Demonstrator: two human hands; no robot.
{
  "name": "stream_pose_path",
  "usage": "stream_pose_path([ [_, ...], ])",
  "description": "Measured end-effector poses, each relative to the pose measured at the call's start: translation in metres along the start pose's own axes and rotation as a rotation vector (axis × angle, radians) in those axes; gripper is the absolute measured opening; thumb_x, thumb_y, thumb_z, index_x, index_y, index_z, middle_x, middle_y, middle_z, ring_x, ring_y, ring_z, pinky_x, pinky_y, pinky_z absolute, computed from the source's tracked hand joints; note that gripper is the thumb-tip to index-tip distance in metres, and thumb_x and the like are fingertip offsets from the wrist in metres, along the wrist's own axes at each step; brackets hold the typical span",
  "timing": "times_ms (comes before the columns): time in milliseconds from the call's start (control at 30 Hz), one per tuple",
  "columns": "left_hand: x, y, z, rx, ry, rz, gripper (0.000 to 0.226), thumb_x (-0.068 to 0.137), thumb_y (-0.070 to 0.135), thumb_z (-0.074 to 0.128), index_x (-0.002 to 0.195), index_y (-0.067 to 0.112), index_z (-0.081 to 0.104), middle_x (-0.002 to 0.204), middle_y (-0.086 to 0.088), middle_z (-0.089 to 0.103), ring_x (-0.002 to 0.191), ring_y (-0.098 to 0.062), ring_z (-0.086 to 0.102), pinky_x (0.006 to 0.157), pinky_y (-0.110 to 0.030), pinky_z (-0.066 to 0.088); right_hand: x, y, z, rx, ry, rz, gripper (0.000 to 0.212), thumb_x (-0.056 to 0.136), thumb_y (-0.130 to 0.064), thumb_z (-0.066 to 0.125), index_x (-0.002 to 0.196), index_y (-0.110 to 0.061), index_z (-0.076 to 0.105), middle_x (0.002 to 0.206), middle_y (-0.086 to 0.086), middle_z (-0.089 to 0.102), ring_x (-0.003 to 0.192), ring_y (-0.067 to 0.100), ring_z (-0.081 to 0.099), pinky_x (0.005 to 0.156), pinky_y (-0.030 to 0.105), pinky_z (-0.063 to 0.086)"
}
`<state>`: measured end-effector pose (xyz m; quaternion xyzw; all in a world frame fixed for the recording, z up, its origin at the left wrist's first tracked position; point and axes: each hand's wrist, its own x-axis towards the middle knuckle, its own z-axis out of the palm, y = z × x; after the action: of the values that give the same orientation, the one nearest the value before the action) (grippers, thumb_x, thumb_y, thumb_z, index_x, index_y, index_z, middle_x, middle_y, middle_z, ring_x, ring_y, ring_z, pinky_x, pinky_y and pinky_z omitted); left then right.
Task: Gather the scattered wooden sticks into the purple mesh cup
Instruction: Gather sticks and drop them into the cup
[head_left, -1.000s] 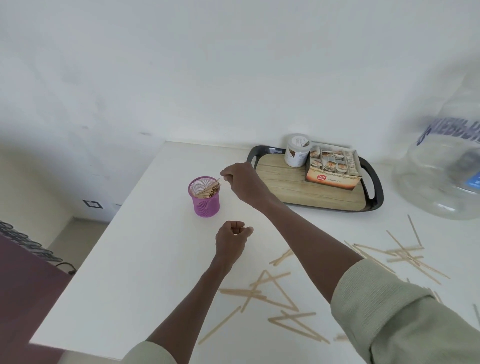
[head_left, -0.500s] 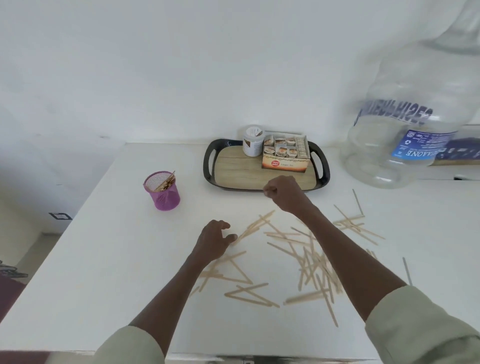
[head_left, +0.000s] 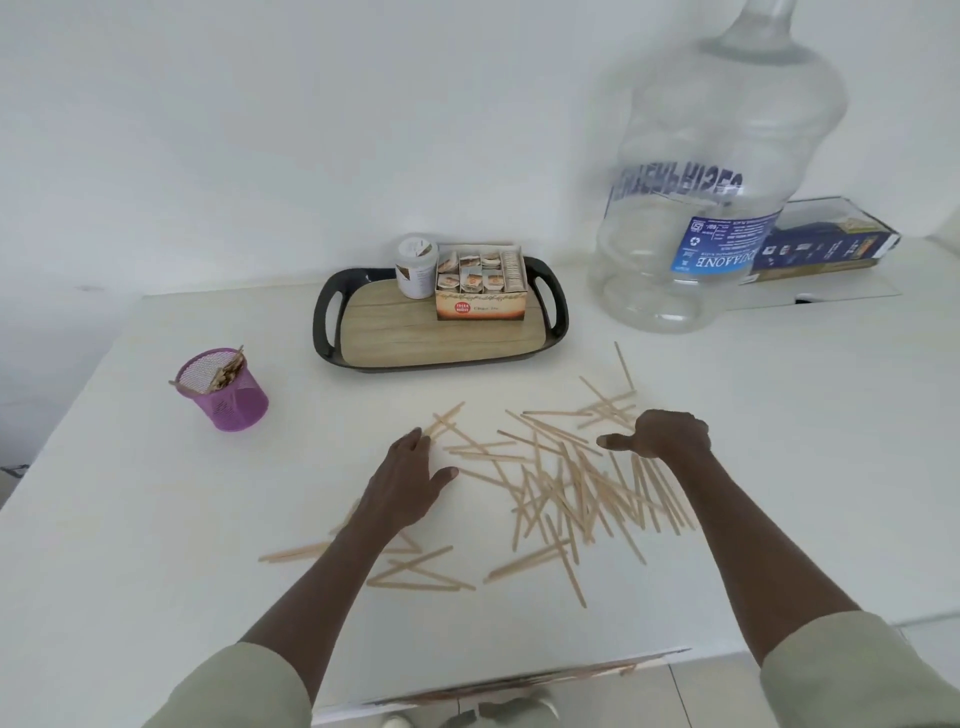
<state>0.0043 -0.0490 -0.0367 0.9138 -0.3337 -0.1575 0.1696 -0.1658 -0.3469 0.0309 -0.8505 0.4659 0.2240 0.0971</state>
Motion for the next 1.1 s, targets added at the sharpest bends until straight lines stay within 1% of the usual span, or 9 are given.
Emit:
stream_pose_path([
  [167,-0.002,0.017,0.011,0.009,0.026,0.024,0.078,0.089,0.055,0.059,0.146,0.007,0.034,0.156,-0.007,0.031,0.143,-0.026,0.027,0.104,-0.045,0.043,-0.009,0.008,0.021,-0.027,-0.183,-0.03,0.092,0.061,-0.087,0.062,0.113,-0.01,0.057,0.118,0.003,0.062,0.117,0.03,0.056,0.094,0.037,0.05],
  [267,0.0,0.027,0.014,0.024,0.015,0.038,0.083,0.086,0.052,0.067,0.146,0.007,0.032,0.155,-0.008,0.033,0.141,-0.027,0.028,0.102,-0.044,0.044,-0.015,-0.003,0.035,0.0,-0.141,-0.066,0.081,0.063,-0.077,0.071,0.108,-0.011,0.055,0.12,0.007,0.061,0.123,0.029,0.046,0.095,0.034,0.048],
  [367,0.002,0.037,0.016,-0.002,0.017,0.055,0.078,0.087,0.045,0.069,0.147,0.007,0.035,0.151,-0.009,0.037,0.138,-0.028,0.033,0.102,-0.043,0.045,-0.018,-0.019,0.041,0.0,-0.05,-0.115,0.077,0.069,-0.063,0.077,0.12,-0.009,0.055,0.122,0.01,0.059,0.126,0.029,0.044,0.094,0.034,0.045],
  [500,0.007,0.049,0.016,-0.033,0.082,0.055,0.055,0.091,0.03,0.068,0.138,0.01,0.05,0.131,-0.009,0.055,0.125,-0.029,0.047,0.098,-0.043,0.046,-0.017,-0.035,0.052,0.019,0.085,-0.216,0.056,0.081,-0.037,0.078,0.12,-0.004,0.055,0.122,0.011,0.061,0.122,0.027,0.047,0.097,0.034,0.043],
  [633,0.01,0.052,0.016,-0.062,0.148,0.063,0.011,0.09,0.016,0.062,0.098,0.01,0.065,0.089,-0.002,0.057,0.095,-0.029,0.058,0.076,-0.037,0.048,-0.021,-0.041,0.056,0.127,0.217,-0.297,0.03,0.093,-0.014,0.06,0.118,0.001,0.055,0.122,0.013,0.061,0.119,0.028,0.054,0.095,0.033,0.046],
  [733,0.013,0.052,0.017,-0.121,0.146,0.014,0.011,0.089,0.011,0.058,0.096,0.011,0.067,0.089,-0.005,0.061,0.093,-0.03,0.057,0.075,-0.036,0.046,-0.021,-0.043,0.056,0.248,0.23,-0.296,0.034,0.091,-0.024,0.068,0.109,0.003,0.058,0.113,0.016,0.064,0.111,0.03,0.06,0.092,0.034,0.047],
  [800,0.017,0.052,0.018,-0.153,0.146,-0.034,0.008,0.086,0.009,0.055,0.08,0.008,0.061,0.08,-0.01,0.061,0.078,-0.031,0.051,0.067,-0.035,0.043,-0.023,-0.046,0.059,0.282,0.232,-0.29,0.042,0.084,-0.034,0.075,0.103,0.001,0.059,0.105,0.015,0.066,0.104,0.03,0.062,0.088,0.034,0.048],
  [900,0.023,0.051,0.016,-0.138,0.137,-0.071,0.015,0.081,0.008,0.056,0.069,0.003,0.05,0.067,-0.014,0.057,0.063,-0.029,0.036,0.055,-0.032,0.036,-0.027,-0.05,0.065,0.266,0.291,-0.28,0.026,0.086,-0.022,0.072,0.097,-0.002,0.061,0.1,0.014,0.067,0.1,0.03,0.064,0.08,0.031,0.047],
  [1100,0.028,0.051,0.012,-0.087,0.115,-0.082,0.015,0.086,0.005,0.051,0.074,0.003,0.062,0.076,-0.012,0.063,0.07,-0.035,0.059,0.062,-0.038,0.049,-0.026,-0.051,0.061,0.315,0.308,-0.227,0.012,0.087,-0.008,0.064,0.098,-0.003,0.063,0.1,0.012,0.07,0.098,0.029,0.068,0.077,0.03,0.05],
])
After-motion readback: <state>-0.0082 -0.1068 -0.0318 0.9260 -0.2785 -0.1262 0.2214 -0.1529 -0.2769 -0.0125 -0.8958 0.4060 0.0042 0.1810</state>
